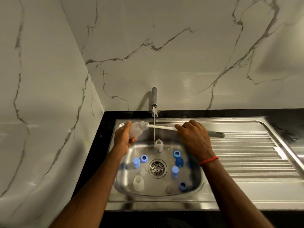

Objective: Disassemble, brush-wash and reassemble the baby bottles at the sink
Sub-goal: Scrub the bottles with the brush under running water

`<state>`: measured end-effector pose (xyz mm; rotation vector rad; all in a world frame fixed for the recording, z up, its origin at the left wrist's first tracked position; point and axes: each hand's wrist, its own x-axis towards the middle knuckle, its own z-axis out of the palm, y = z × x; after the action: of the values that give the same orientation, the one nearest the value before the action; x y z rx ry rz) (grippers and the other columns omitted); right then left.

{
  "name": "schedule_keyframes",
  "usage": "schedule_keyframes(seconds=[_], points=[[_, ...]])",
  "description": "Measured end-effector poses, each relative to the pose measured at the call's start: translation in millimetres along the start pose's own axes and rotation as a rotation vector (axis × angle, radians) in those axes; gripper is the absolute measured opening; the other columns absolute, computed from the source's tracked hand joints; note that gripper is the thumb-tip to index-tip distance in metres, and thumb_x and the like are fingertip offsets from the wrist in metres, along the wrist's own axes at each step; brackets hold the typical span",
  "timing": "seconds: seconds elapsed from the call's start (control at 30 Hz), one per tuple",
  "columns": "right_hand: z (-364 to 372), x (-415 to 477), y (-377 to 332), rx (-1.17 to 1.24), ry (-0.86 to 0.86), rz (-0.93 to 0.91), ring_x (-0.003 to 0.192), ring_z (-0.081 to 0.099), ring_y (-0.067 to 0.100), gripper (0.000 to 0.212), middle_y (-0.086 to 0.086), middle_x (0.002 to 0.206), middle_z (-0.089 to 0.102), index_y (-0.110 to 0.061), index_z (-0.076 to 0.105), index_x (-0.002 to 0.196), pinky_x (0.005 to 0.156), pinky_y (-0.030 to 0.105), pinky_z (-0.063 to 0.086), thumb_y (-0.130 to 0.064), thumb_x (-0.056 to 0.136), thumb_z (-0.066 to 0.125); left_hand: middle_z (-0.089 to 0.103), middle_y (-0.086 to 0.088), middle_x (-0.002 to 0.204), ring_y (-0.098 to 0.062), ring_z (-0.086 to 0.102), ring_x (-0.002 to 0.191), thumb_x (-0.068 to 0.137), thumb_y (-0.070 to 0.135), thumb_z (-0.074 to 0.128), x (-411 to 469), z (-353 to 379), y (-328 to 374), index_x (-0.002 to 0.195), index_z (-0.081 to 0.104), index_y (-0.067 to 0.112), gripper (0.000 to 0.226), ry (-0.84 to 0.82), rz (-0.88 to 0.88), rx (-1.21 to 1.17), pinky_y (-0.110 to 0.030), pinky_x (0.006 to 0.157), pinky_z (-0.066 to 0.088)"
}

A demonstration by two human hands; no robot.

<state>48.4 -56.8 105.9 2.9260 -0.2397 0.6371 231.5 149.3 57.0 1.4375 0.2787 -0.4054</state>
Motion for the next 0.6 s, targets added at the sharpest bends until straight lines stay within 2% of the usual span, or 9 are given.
schedule_keyframes(seconds=[0.07,0.13,0.2,0.27,0.37,0.47,0.53,0.6], points=[[0.3,-0.3,-5.6,0.029,-0.067,0.051,0.074,0.063,0.022,0.029,0.006,0.079,0.067,-0.018,0.071,0.102,0.065,0.033,0.051,-0.041,0.086,0.075,0.063,-0.005,0.069,-0.015,0.057,0.047,0.091,0.043,0.069,3.2,-0.1,1.9,0.088,0.065,0.018,0.026,-0.01,0.064,0.063,-0.019,0.04,0.041],[-0.7,-0.5,-8.0,0.075,-0.15,0.063,0.078,0.062,0.02,0.028,0.005,0.085,0.067,-0.019,0.069,0.109,0.069,0.031,0.05,-0.043,0.095,0.062,0.061,-0.007,0.065,-0.016,0.054,0.041,0.092,0.045,0.067,5.2,-3.9,2.8,0.087,0.064,0.017,0.029,-0.033,0.164,0.162,-0.019,0.039,0.036],[-5.4,1.9,-9.2,0.121,-0.272,0.058,0.076,0.059,0.015,0.032,0.002,0.087,0.065,-0.022,0.066,0.109,0.071,0.027,0.048,-0.047,0.101,0.048,0.061,-0.01,0.064,-0.02,0.054,0.043,0.091,0.047,0.068,7.1,-7.6,1.1,0.086,0.064,0.014,0.033,-0.049,0.259,0.26,-0.021,0.04,0.037],[-8.3,6.7,-10.5,0.174,-0.374,0.057,0.072,0.059,0.013,0.039,0.001,0.083,0.063,-0.02,0.065,0.103,0.071,0.026,0.051,-0.051,0.101,0.042,0.062,-0.009,0.063,-0.023,0.056,0.048,0.09,0.047,0.07,5.6,-10.1,-0.4,0.082,0.065,0.015,0.033,-0.053,0.329,0.325,-0.024,0.04,0.041],[-12.9,15.3,-13.4,0.26,-0.52,0.081,0.072,0.062,0.018,0.044,0.005,0.08,0.063,-0.014,0.066,0.096,0.074,0.031,0.055,-0.051,0.101,0.044,0.066,-0.005,0.071,-0.019,0.062,0.054,0.089,0.045,0.071,-1.1,-9.0,-6.5,0.08,0.067,0.023,0.025,-0.117,0.38,0.363,-0.027,0.044,0.048],[-16.2,18.6,-16.3,0.28,-0.544,0.051,0.077,0.061,0.016,0.038,0.003,0.086,0.064,-0.015,0.068,0.106,0.08,0.031,0.055,-0.048,0.1,0.049,0.064,-0.001,0.077,-0.007,0.061,0.054,0.093,0.034,0.069,-10.3,-5.6,-10.8,0.084,0.068,0.022,0.016,-0.2,0.366,0.336,-0.028,0.046,0.047],[-17.8,16.2,-14.6,0.257,-0.498,0.066,0.082,0.061,0.014,0.032,0.003,0.096,0.067,-0.017,0.068,0.114,0.082,0.028,0.053,-0.042,0.099,0.055,0.065,-0.004,0.081,-0.012,0.064,0.061,0.088,0.039,0.071,-9.8,-5.0,-10.2,0.084,0.069,0.021,0.018,-0.169,0.342,0.349,-0.027,0.044,0.047],[-20.8,12.1,-11.3,0.213,-0.473,0.076,0.085,0.063,0.015,0.03,0.005,0.103,0.067,-0.019,0.067,0.116,0.083,0.028,0.054,-0.04,0.098,0.057,0.066,-0.007,0.083,-0.021,0.066,0.068,0.076,0.052,0.07,-6.4,-6.6,-6.9,0.083,0.07,0.021,0.031,-0.094,0.312,0.36,-0.028,0.044,0.049]])
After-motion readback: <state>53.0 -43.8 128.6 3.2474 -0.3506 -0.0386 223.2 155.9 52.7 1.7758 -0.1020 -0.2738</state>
